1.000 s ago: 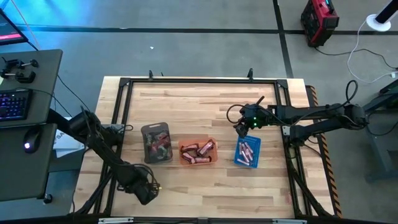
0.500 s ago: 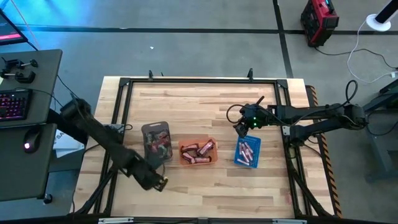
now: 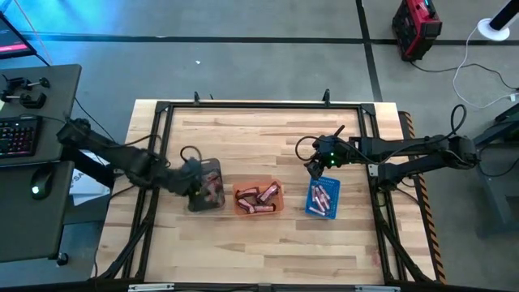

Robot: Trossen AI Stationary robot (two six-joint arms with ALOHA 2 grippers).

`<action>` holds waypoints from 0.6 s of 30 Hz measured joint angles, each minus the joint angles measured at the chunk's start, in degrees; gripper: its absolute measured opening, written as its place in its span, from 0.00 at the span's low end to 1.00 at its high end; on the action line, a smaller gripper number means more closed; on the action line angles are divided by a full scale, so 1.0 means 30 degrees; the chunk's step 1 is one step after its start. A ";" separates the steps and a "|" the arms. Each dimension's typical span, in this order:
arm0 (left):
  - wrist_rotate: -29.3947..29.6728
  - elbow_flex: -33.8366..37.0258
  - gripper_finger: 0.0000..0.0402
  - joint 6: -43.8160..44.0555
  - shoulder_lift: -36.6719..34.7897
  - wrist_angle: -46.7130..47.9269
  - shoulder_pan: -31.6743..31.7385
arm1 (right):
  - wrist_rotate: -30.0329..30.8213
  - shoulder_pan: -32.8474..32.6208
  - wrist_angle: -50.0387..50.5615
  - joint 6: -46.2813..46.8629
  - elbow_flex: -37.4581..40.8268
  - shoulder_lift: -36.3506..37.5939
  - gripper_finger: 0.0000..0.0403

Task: Sort candy by brand, put in halloween buckets
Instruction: Put the orange gummy into the black bin, then return to Home Position

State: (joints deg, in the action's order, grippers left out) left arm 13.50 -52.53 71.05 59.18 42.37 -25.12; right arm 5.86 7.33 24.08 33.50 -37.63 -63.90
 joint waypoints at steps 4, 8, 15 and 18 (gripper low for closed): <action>-0.0609 0.0022 0.05 -0.1490 0.0295 0.3484 0.1742 | -0.0004 0.0000 -0.0007 0.0000 0.0000 0.0000 0.55; -0.0420 0.0029 0.13 -0.3974 0.0677 0.3435 0.2769 | -0.0058 0.0000 0.0021 0.0269 -0.0030 0.0000 0.55; -0.1307 0.0029 0.42 -0.6600 0.0660 0.2503 0.4699 | -0.0124 0.0024 0.0259 -0.1005 -0.2220 0.0609 0.55; -0.1647 0.0029 0.52 -0.7543 0.0271 0.2529 0.5445 | 0.0028 0.0051 0.1012 -0.1751 -0.3520 0.0845 0.55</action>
State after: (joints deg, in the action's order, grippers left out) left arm 8.56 -52.45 48.42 60.00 49.95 -8.79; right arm 5.94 7.49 27.11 28.24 -48.19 -61.36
